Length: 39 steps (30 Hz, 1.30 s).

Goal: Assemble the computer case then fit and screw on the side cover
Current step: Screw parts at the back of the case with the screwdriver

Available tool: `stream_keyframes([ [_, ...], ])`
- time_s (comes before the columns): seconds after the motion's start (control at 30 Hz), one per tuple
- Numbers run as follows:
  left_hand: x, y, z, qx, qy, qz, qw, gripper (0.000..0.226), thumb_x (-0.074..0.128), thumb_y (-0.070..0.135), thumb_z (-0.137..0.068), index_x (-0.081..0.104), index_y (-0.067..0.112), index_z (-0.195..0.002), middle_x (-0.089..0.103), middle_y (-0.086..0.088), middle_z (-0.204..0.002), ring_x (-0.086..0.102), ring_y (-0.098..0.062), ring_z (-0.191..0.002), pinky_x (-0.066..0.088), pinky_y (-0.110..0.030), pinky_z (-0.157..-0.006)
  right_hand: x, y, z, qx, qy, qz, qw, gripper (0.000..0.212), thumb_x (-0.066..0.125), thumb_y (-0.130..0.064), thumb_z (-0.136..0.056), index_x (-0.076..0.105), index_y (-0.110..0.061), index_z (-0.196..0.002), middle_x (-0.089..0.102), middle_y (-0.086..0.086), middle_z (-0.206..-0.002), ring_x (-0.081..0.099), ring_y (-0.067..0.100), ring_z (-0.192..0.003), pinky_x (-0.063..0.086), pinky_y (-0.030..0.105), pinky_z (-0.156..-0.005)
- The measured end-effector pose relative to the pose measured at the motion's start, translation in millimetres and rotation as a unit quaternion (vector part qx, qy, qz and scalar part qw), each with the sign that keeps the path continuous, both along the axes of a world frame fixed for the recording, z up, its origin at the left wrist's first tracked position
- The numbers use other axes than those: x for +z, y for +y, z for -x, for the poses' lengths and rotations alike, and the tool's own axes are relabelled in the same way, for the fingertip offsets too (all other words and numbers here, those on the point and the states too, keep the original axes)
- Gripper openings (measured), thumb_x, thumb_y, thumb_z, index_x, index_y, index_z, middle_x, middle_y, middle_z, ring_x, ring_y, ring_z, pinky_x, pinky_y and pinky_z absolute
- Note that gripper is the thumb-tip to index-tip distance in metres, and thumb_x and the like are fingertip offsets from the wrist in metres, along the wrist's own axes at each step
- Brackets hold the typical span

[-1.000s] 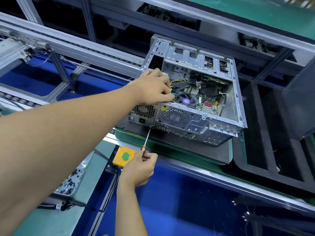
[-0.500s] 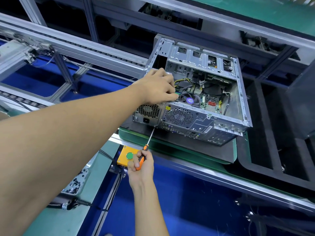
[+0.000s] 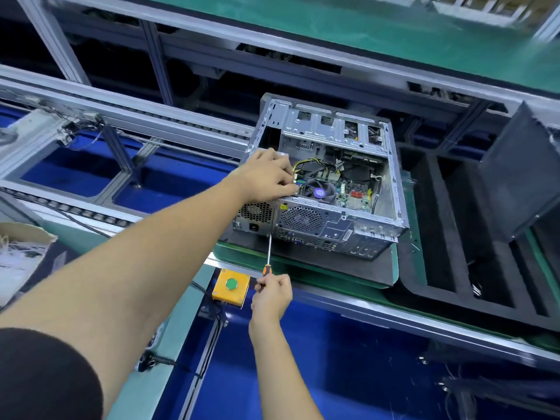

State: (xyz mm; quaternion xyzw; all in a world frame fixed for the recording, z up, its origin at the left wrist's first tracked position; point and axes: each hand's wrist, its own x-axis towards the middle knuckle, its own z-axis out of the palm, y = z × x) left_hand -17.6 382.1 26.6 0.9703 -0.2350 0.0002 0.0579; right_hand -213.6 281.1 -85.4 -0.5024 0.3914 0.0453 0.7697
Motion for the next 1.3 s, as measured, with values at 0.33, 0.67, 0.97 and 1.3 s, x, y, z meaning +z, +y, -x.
stream_keyframes([
  [0.33,14.7,-2.5,9.7,0.015,0.033,0.002,0.999,0.069,0.016,0.07,-0.094,0.075,0.039,-0.108,0.052,0.02,-0.121,0.034,-0.013,-0.125,0.019,-0.043,-0.116,85.7,-59.5,-36.2,0.039,-0.133,0.149,0.979,0.019,0.052,0.003,-0.089,0.05,-0.008,-0.073,0.063,0.003,-0.057,0.05,0.022,-0.055,0.037,0.035,-0.058],
  [0.67,18.4,2.4,14.1,-0.113,0.01,-0.071,0.991,0.056,0.022,0.079,-0.095,0.059,0.037,-0.105,0.054,0.018,-0.116,0.042,-0.013,-0.124,0.021,-0.043,-0.116,149.5,-97.2,-122.1,0.137,-0.197,0.365,0.9,0.011,0.051,-0.021,-0.095,0.054,-0.023,-0.084,0.07,-0.004,-0.065,0.062,0.02,-0.059,0.048,0.04,-0.057],
  [0.97,36.0,-6.6,-12.1,-0.236,0.063,-0.171,0.955,0.059,0.021,0.071,-0.097,0.054,0.022,-0.097,0.059,0.001,-0.091,0.052,-0.023,-0.091,0.042,-0.04,-0.094,145.2,-109.3,-181.4,0.205,-0.142,0.451,0.857,0.019,0.053,-0.028,-0.099,0.047,-0.025,-0.081,0.063,-0.002,-0.066,0.059,0.021,-0.056,0.042,0.036,-0.049],
  [1.3,41.8,-20.7,-47.4,-0.323,0.143,-0.183,0.917,0.05,0.028,0.069,-0.096,0.045,0.023,-0.088,0.057,-0.004,-0.083,0.054,-0.028,-0.075,0.051,-0.042,-0.067,140.4,-116.3,-217.7,0.173,-0.14,0.353,0.909,0.016,0.055,-0.028,-0.101,0.051,-0.022,-0.086,0.067,0.004,-0.072,0.057,0.024,-0.058,0.042,0.038,-0.054],
])
